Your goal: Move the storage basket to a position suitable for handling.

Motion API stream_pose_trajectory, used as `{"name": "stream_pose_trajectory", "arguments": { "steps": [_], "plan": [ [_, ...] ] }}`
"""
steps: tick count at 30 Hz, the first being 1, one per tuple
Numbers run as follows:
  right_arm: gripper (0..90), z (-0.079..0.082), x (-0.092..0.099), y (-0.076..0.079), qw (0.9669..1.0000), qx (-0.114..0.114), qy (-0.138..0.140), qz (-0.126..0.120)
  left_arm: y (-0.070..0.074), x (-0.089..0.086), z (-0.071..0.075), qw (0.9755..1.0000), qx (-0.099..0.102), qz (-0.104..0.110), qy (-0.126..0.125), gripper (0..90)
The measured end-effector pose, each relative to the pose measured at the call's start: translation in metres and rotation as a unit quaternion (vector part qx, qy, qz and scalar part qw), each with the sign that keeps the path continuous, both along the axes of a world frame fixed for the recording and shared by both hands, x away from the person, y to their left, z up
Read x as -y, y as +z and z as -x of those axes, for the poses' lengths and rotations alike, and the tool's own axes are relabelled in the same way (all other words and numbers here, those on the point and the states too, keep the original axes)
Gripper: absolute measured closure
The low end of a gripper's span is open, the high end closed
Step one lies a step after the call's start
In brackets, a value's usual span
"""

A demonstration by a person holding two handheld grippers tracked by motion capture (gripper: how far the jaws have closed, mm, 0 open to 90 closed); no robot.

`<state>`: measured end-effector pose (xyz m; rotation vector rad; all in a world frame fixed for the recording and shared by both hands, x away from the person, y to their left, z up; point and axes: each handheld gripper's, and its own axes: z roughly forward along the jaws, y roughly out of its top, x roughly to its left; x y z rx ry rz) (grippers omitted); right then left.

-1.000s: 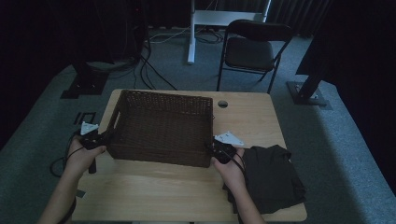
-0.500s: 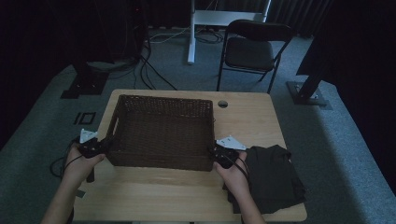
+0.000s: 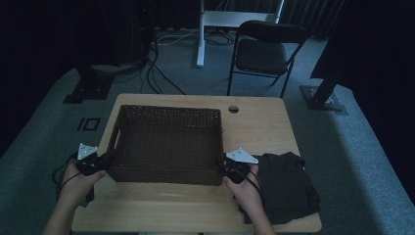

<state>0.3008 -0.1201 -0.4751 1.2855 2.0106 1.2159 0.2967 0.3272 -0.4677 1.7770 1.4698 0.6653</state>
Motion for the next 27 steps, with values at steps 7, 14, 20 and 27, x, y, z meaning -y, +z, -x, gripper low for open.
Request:
{"name": "stream_pose_trajectory", "arguments": {
  "steps": [7,14,20,27],
  "plan": [
    [65.4,0.008,-0.003,0.000,1.0000,0.000,0.001,-0.002,0.000,-0.004,0.006,1.0000,-0.001,0.002,-0.002,78.1],
    [65.3,0.016,-0.008,-0.001,1.0000,0.001,0.007,-0.003,0.002,-0.010,0.017,1.0000,-0.007,0.002,-0.004,78.0],
    [65.2,0.024,-0.011,-0.002,0.9999,0.003,0.004,-0.009,0.001,-0.013,0.021,1.0000,-0.006,0.000,-0.003,78.0],
    [63.6,0.025,-0.010,-0.001,0.9998,-0.004,0.012,-0.016,0.001,-0.014,0.022,0.9999,-0.009,0.003,-0.006,77.6]
  ]
}}
